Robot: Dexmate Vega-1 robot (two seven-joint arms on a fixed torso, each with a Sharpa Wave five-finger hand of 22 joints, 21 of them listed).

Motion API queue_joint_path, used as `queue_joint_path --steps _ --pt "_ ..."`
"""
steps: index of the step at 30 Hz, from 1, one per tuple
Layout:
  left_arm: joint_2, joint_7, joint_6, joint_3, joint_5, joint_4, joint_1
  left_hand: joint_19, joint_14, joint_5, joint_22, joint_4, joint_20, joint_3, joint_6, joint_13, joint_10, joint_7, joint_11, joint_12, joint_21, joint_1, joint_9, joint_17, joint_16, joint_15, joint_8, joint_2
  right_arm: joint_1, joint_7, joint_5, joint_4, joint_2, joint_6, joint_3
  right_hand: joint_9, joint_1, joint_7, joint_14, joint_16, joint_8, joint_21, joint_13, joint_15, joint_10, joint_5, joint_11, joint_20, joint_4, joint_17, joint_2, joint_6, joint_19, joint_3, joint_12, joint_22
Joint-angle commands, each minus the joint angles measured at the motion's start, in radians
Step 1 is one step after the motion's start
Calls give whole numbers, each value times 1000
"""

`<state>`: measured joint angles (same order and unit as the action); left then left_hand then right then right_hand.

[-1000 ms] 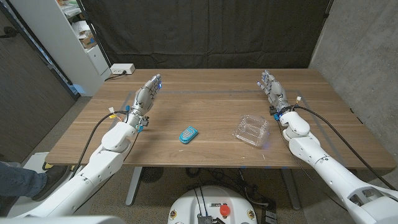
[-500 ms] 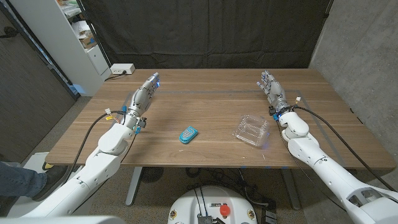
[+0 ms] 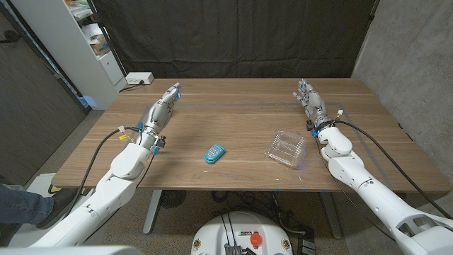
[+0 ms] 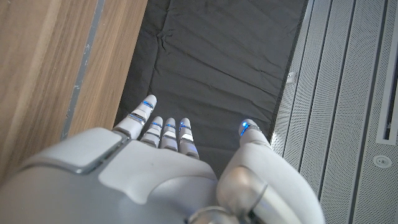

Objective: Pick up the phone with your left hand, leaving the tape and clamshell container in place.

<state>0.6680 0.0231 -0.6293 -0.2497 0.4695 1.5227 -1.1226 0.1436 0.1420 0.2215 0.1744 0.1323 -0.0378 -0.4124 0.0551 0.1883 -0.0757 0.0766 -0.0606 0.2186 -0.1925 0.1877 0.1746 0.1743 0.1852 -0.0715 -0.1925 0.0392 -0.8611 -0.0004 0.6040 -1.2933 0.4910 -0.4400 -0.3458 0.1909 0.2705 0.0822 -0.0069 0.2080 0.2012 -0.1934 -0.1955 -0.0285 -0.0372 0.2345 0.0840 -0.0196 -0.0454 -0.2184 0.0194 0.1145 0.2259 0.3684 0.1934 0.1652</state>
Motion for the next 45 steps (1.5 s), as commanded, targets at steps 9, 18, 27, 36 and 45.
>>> queue_joint_path --steps 9,18,27,36,45 --pt "15 -64 -60 38 -94 21 -59 3 -5 -4 4 6 -7 -4 -10 5 8 3 5 3 -4 17 5 5 6 5 -4 -2 17 8 2 6 3 15 0 3 3 -2 6 2 1 0 1 0 1 -1 7 5 -4 -2 -14 7 9 2 6 4" --pt "3 -140 -79 57 -213 9 -73 2 -8 -5 4 7 -10 -4 -14 5 10 1 7 3 -5 20 5 5 6 7 -5 -3 24 18 3 19 -1 10 -3 3 1 -3 6 2 1 1 1 1 0 -1 6 5 -4 -1 -14 7 9 1 6 4" --pt "12 -122 -105 55 -206 -2 -85 2 -8 -6 4 7 -14 -5 -15 5 10 -2 9 2 -4 23 5 5 6 8 -4 -5 18 9 1 14 -4 5 -3 3 2 -4 6 2 1 1 1 1 1 -1 4 4 -6 -1 -15 9 10 1 6 4" --pt "19 -143 -135 71 -270 12 -111 1 -10 -6 4 8 -16 -5 -18 5 12 -2 9 3 -5 25 5 5 6 9 -4 -6 20 16 1 15 -4 5 -5 3 1 -4 7 2 1 1 1 0 0 -1 7 5 -6 0 -16 9 9 0 6 4" --pt "19 -161 -150 79 -336 25 -120 1 -11 -6 4 8 -17 -5 -20 5 15 -2 12 3 -5 28 5 5 6 9 -4 -7 17 15 -4 14 -5 1 -9 3 1 -6 5 1 0 2 1 0 1 -1 6 5 -7 0 -17 8 8 0 5 4"
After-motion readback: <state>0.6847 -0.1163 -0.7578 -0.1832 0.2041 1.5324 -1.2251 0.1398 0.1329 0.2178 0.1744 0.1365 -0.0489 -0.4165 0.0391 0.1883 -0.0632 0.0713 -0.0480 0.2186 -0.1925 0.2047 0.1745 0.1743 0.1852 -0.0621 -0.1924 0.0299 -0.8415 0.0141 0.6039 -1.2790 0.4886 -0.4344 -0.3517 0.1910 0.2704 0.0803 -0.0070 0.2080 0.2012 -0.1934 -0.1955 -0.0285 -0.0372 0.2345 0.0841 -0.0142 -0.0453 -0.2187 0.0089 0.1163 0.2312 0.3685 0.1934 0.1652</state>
